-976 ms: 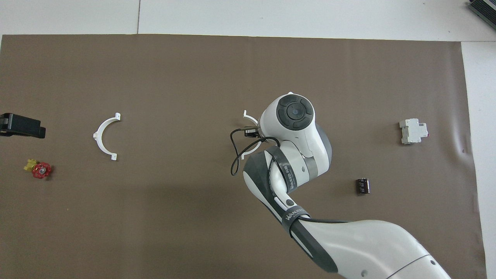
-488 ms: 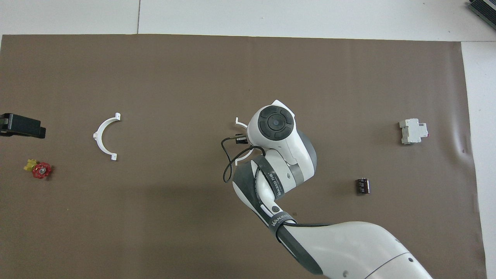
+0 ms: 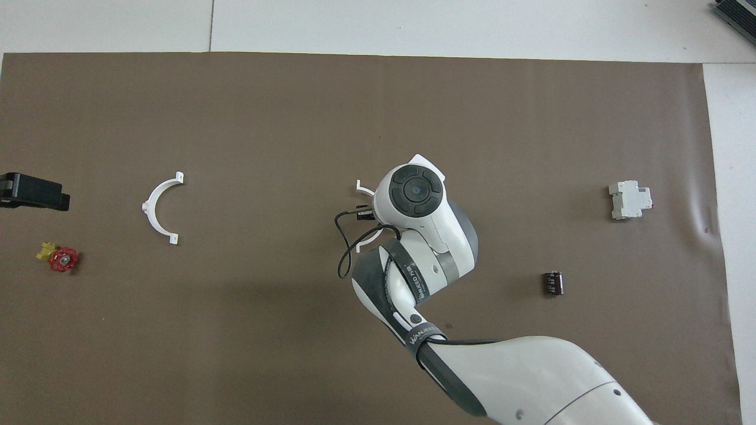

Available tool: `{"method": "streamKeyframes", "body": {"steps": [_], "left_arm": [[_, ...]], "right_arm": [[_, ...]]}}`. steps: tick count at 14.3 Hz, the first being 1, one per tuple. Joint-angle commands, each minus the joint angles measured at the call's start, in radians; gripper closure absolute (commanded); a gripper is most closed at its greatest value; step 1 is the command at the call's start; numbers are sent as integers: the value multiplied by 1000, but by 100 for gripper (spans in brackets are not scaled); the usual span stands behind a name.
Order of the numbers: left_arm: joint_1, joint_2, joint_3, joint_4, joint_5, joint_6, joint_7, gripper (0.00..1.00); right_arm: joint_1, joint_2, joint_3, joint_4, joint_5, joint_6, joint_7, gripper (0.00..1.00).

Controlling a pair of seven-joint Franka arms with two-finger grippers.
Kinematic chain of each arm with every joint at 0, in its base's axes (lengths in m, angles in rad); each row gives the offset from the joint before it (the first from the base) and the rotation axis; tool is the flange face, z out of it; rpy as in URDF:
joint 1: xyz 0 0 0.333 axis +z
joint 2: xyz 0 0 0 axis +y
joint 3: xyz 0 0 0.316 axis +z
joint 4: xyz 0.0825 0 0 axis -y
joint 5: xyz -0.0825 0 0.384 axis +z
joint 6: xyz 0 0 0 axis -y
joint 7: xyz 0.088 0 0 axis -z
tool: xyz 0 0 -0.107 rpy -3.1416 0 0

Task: Assemble drain pipe with both arms
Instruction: 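Release the clamp half and withdraw the right gripper to rest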

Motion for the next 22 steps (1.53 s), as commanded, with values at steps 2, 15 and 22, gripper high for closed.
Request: {"method": "streamKeyframes", "body": {"steps": [2,15,22], "left_arm": [[3,-37,1,-50,18,6,3,0],[6,-37,7,-46,18,-11,-8,0],[7,-45,7,-52,18,-9,-9,0]], "right_arm": [[6,-1,-4,-17,-31,37,31,68],[-166,-249,-23,0,-46,-187,-37,0],[-416,-418,-23,5,-46,-437,-244,0]]}}
